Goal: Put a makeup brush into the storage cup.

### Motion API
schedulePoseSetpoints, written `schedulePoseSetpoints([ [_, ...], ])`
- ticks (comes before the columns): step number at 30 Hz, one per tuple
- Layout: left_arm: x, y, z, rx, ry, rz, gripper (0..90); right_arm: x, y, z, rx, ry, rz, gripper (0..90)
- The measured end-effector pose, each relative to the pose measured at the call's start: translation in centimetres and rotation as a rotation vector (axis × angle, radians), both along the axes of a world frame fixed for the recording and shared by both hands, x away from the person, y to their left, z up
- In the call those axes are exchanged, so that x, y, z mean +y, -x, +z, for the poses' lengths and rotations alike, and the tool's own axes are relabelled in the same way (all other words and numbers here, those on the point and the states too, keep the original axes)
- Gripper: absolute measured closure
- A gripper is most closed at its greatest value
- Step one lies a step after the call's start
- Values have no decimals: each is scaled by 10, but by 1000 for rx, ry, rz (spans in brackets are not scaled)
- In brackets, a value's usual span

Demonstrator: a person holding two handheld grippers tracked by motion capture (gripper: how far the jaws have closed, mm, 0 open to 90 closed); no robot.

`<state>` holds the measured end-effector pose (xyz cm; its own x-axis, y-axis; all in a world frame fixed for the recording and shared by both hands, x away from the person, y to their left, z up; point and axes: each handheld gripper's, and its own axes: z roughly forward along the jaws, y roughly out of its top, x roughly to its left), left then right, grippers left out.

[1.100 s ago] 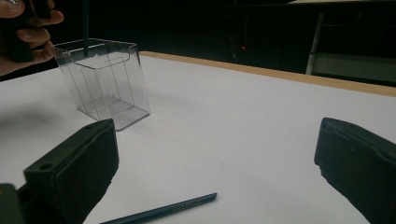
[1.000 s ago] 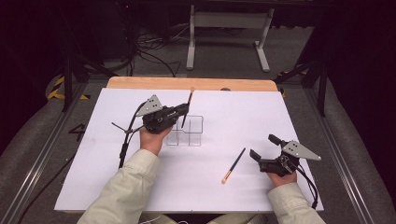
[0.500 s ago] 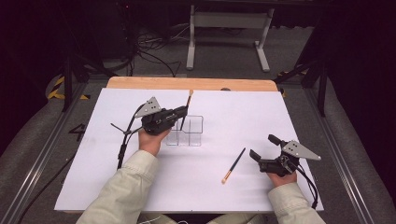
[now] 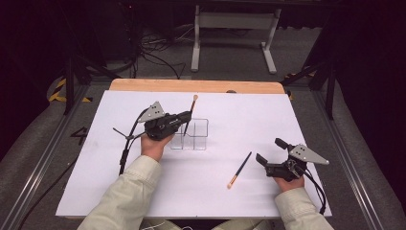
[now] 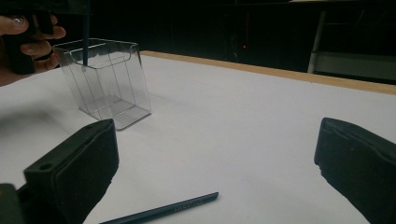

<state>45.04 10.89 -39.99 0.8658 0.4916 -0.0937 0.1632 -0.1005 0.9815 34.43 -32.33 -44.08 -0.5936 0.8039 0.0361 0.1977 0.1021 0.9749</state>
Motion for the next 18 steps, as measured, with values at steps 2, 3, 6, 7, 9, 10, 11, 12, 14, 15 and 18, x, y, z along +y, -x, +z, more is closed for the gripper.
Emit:
schedulePoseSetpoints([
  [2,0,0,-1,4,-4,0,820,0,0,0,-1,0,-2,1],
  [3,1,0,-1,6,-8,4,820,0,0,0,-2,0,-3,2],
  [6,1,1,-1,14,0,1,816,0,0,0,-2,0,-3,2],
  [7,1,1,-2,17,7,-5,807,0,0,0,-5,2,-4,2],
  [9,2,0,-2,45,45,-19,622,0,1,0,-5,2,-3,2],
  [10,2,0,-2,45,45,-19,568,0,1,0,-5,2,-3,2],
  [11,2,0,-2,56,60,-24,568,0,1,0,-6,2,-3,2],
  [12,3,0,-1,51,57,-17,442,0,1,0,-6,2,-3,2],
  [14,3,3,1,54,47,-13,379,0,1,1,-7,3,-4,2],
  [15,3,3,1,54,47,-13,333,0,1,1,-7,3,-4,2],
  [18,6,8,5,55,37,-12,238,0,2,1,-11,1,0,2],
])
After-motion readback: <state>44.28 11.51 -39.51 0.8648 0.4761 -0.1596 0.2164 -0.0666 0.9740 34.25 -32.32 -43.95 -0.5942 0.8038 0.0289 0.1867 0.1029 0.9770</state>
